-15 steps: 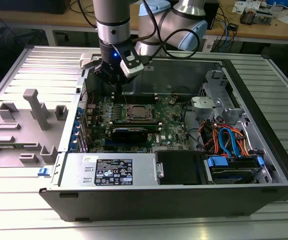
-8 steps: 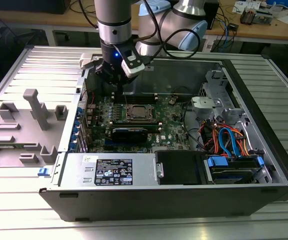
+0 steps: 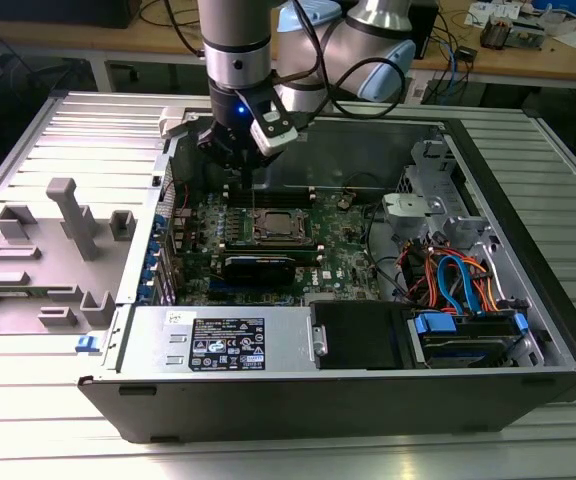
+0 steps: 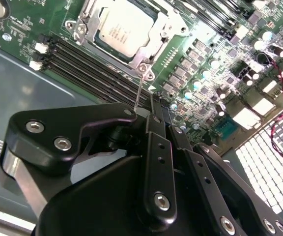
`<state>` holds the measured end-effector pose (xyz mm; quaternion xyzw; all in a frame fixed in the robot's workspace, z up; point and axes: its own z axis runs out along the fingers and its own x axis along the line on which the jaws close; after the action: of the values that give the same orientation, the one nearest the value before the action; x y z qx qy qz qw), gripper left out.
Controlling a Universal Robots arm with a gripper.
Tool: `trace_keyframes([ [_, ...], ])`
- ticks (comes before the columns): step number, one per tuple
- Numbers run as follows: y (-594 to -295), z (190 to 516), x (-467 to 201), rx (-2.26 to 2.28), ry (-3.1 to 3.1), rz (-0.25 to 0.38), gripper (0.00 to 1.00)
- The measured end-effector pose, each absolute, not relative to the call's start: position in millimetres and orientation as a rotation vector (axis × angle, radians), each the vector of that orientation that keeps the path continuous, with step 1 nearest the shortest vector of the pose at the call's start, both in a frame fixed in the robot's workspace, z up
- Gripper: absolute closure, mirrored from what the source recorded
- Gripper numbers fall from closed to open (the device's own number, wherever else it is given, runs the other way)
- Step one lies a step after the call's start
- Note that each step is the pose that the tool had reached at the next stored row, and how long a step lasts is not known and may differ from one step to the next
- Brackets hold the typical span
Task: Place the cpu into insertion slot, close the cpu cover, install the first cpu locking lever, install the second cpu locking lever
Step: 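Install the first cpu locking lever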
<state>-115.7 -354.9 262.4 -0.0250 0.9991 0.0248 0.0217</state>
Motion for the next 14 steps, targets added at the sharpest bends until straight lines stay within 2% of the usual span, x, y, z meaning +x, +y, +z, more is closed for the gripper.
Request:
trace_keyframes([
  [14,-354.9,262.5,-107.4,-0.078,3.096,0.077,0.89],
])
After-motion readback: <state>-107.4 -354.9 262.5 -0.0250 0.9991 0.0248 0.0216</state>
